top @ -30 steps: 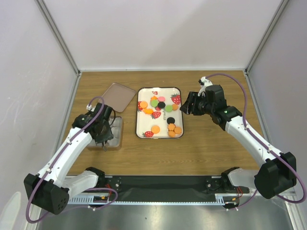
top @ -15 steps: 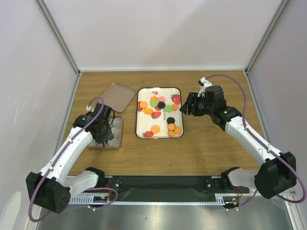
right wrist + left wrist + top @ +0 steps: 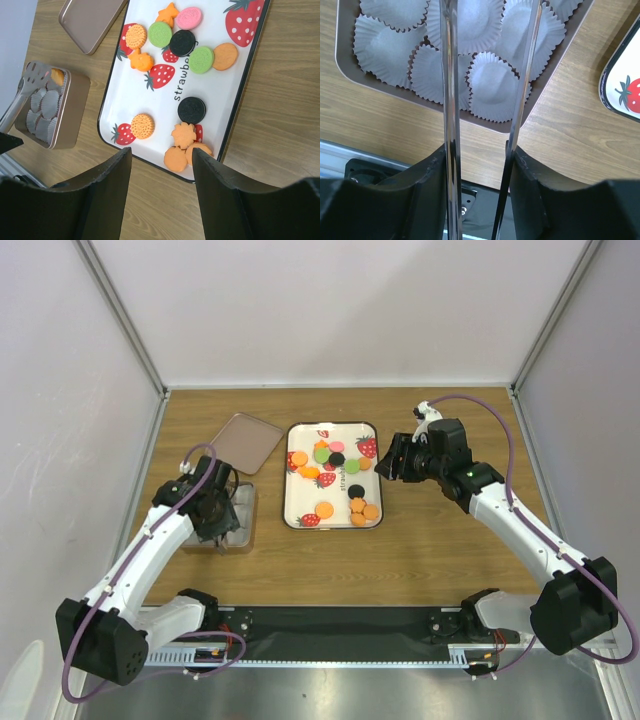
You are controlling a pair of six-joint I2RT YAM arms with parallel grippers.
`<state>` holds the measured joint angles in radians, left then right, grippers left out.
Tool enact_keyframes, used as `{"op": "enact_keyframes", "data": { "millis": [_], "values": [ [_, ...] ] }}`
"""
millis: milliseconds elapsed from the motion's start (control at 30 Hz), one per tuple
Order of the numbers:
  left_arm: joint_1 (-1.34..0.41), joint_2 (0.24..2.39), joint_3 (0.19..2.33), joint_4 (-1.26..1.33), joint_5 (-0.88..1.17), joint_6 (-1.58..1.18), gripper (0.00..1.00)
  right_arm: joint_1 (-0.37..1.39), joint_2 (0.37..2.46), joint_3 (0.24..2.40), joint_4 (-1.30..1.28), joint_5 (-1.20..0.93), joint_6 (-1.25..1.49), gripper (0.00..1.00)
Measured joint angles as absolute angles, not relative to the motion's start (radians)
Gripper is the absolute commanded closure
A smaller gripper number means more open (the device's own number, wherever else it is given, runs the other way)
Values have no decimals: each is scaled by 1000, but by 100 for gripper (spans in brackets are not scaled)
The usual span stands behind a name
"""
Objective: Pack the cookies
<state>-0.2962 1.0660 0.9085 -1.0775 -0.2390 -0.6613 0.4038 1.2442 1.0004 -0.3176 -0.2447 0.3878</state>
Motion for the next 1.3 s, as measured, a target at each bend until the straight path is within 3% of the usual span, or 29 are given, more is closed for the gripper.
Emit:
{"op": "enact_keyframes", "data": {
  "millis": [467, 700, 933, 1300],
  "values": [
    [-322, 1051, 963, -1102, -241, -628, 50, 404, 1245, 1000, -317, -244, 388, 43],
    [-613, 1100, 1157, -1129, -316, -648, 48, 402, 1245, 1000, -318, -227, 387, 42],
    [-873, 1304, 1188, -1092, -327, -663, 46, 382, 1247, 1000, -322, -195, 386, 42],
    [-980, 1449, 1185, -1015, -285, -641, 43, 379, 1250, 1000, -324, -177, 381, 41]
  ]
}}
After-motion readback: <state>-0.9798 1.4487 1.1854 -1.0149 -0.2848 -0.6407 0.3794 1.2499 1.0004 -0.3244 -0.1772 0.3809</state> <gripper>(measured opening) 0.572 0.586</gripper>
